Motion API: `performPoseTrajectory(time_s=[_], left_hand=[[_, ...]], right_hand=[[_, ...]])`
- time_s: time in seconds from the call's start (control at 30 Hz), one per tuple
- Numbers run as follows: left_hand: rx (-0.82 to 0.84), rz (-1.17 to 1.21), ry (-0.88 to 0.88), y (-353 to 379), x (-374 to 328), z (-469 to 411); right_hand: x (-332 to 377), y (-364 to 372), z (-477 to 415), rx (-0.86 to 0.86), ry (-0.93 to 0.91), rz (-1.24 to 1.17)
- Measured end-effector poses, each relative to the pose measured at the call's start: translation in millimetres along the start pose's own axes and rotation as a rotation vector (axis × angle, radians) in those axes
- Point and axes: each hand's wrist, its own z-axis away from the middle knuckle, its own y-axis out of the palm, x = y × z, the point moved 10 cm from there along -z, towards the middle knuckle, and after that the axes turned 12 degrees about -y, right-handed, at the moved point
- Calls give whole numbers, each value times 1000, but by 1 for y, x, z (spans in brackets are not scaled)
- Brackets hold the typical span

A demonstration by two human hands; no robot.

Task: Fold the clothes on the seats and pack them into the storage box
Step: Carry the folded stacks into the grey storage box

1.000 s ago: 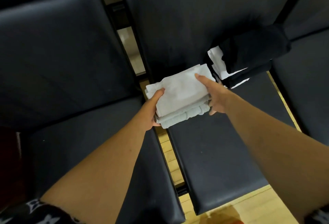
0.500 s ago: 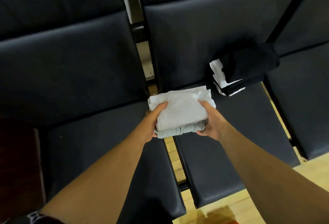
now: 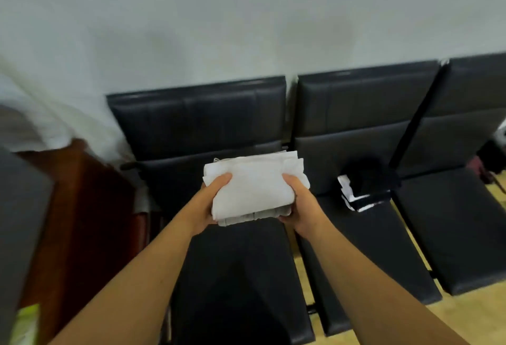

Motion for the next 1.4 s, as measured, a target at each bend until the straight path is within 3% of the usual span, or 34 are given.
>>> performPoseTrajectory(time_s=[0.2, 0.33, 0.5, 0.63, 0.77, 0.93, 1.4], left_hand=[[-81, -44, 169, -119, -101, 185], [-157, -78, 336, -230, -144, 307], [-219, -100, 411, -361, -134, 414], [-296, 34, 382, -460, -85, 458], [-367, 137, 289, -537, -19, 457], [-375, 236, 124, -584, 43, 419], [-349, 298, -40, -656, 44, 281]], right_hand=[[92, 190, 122, 130, -235, 2], [112, 333, 206, 291, -323, -11], [74, 476, 276, 425, -252, -20], [5, 565, 312, 507, -135, 93], [-72, 610, 322, 533, 10, 179], [-153, 628, 304, 436, 165, 202], [-251, 644, 202, 57, 208, 202]])
